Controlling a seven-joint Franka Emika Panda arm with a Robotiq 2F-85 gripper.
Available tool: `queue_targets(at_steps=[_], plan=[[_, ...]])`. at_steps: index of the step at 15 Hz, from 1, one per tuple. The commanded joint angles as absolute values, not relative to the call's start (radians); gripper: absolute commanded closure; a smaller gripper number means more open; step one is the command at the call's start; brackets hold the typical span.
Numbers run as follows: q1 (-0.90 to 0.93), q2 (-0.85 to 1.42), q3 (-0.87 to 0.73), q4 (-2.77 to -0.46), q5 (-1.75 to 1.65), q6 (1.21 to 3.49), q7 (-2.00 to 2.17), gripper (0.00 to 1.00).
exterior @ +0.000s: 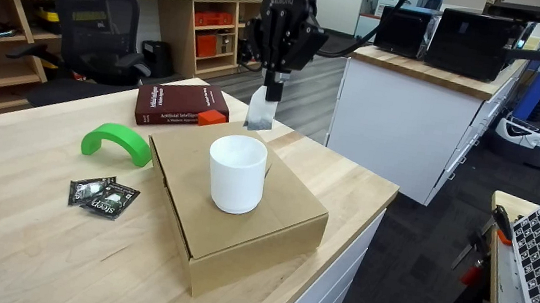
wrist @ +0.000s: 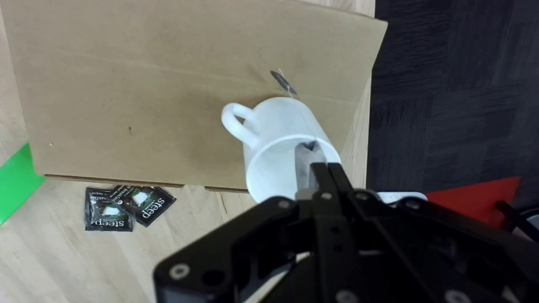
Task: Put the teabag in the white cup
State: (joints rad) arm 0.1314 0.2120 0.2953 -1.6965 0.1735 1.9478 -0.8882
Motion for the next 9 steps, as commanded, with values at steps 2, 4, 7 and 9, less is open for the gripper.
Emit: queue_targets(at_steps=[2,4,7,9], plan=[[0.156,0.209,0.277,-1.694,0.151,1.903,-0.875,0.99],[0.187,0.222,0.292,-1.727,0.133,1.945,-0.83,0.97],[0.219,0.256,0.297,-1.729,0.128,1.954,-0.807,0.97],[0.237,0.277,0.3,-1.718,0.115,1.958,-0.788,0.97]])
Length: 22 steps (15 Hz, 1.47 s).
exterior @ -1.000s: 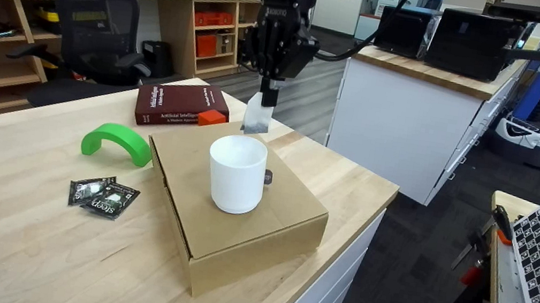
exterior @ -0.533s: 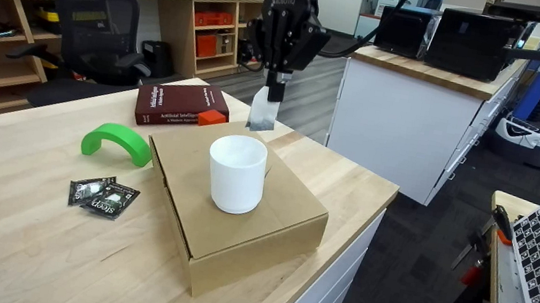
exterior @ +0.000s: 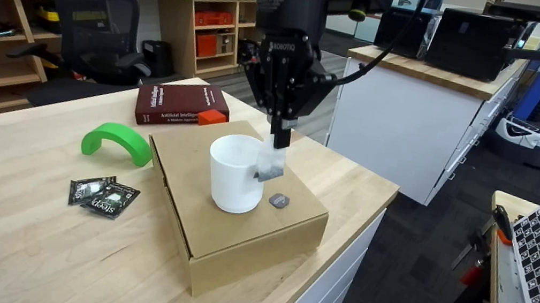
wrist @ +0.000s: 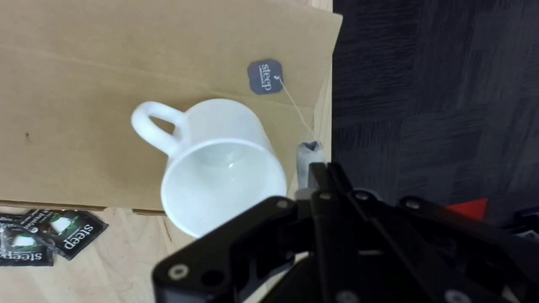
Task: Put the teabag in the white cup
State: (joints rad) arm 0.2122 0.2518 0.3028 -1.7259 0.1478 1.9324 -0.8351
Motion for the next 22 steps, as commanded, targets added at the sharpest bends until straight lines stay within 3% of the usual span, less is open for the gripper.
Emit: queue_targets(at_steps=[1,8,11,12,22], plan=[[0.239,0.275,0.3,-1.725,0.115,1.963,-0.787,0.98],[0.23,0.152,0.328,-1.837,0.248,2.029,-0.735,0.99],[0.246,0.021,0.331,-1.968,0.271,2.167,-0.666,0.99],[0.233,0.176,0.301,-1.818,0.199,2.186,-0.67,0.99],[0.222,0.194,0.238,-1.84,0.046,2.33,-0.575,0.99]])
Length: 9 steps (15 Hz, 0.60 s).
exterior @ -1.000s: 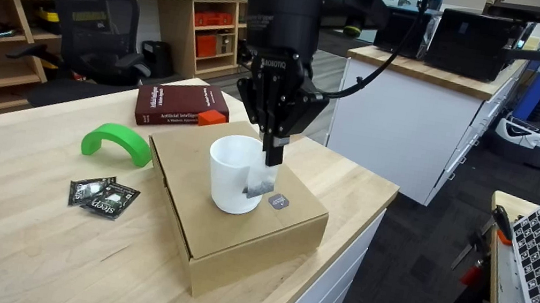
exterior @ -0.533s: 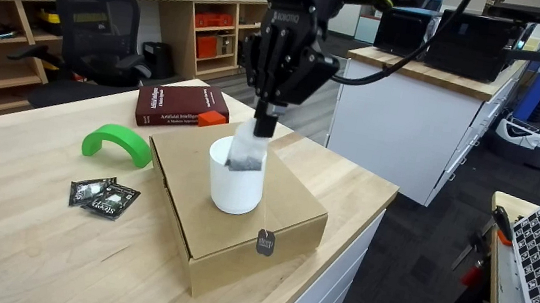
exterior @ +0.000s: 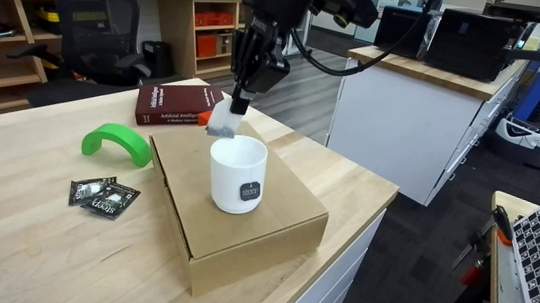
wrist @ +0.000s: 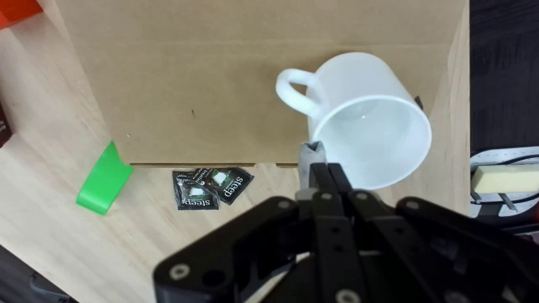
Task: Put the teabag in the white cup
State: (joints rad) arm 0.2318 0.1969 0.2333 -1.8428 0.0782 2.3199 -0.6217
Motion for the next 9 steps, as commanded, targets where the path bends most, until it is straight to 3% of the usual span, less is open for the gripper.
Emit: queue_targets(at_steps=[1,9], plan=[[0.222,0.193,0.238,-1.838,0.043,2.327,-0.568,0.98],[0.211,0.188,0.261,-1.824,0.119,2.272,-0.613,0.98]])
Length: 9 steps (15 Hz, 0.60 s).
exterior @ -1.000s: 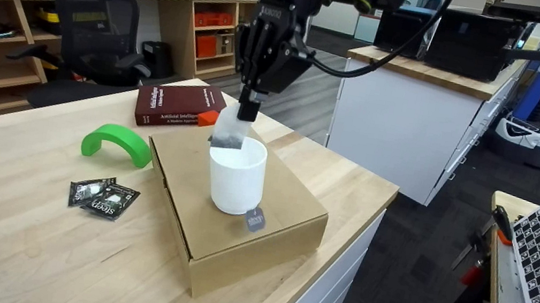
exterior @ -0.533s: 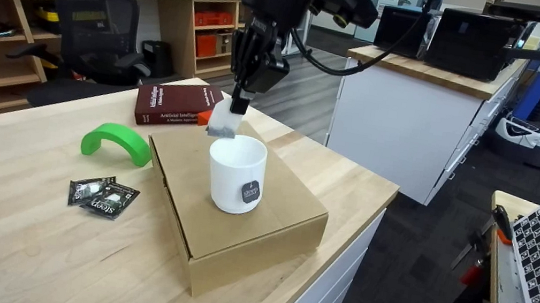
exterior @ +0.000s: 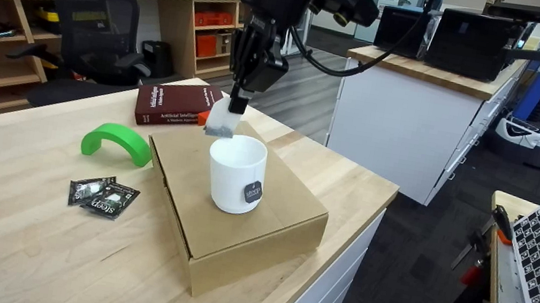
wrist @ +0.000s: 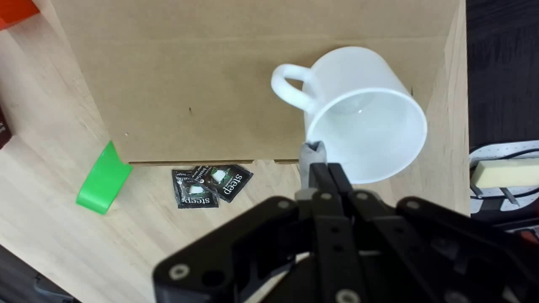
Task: Put the teabag in the white cup
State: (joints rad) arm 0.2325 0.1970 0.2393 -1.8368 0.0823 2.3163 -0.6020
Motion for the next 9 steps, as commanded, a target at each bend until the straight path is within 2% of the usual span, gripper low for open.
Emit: queue_targets(at_steps=[1,7,8,9], plan=[[0.205,0.204,0.264,-1.807,0.148,2.246,-0.625,0.98],[0.217,0.155,0.259,-1.795,0.189,2.101,-0.581,0.97],[0.221,0.152,0.258,-1.795,0.176,2.096,-0.575,0.72],[0.222,0.151,0.258,-1.793,0.178,2.095,-0.574,0.72]])
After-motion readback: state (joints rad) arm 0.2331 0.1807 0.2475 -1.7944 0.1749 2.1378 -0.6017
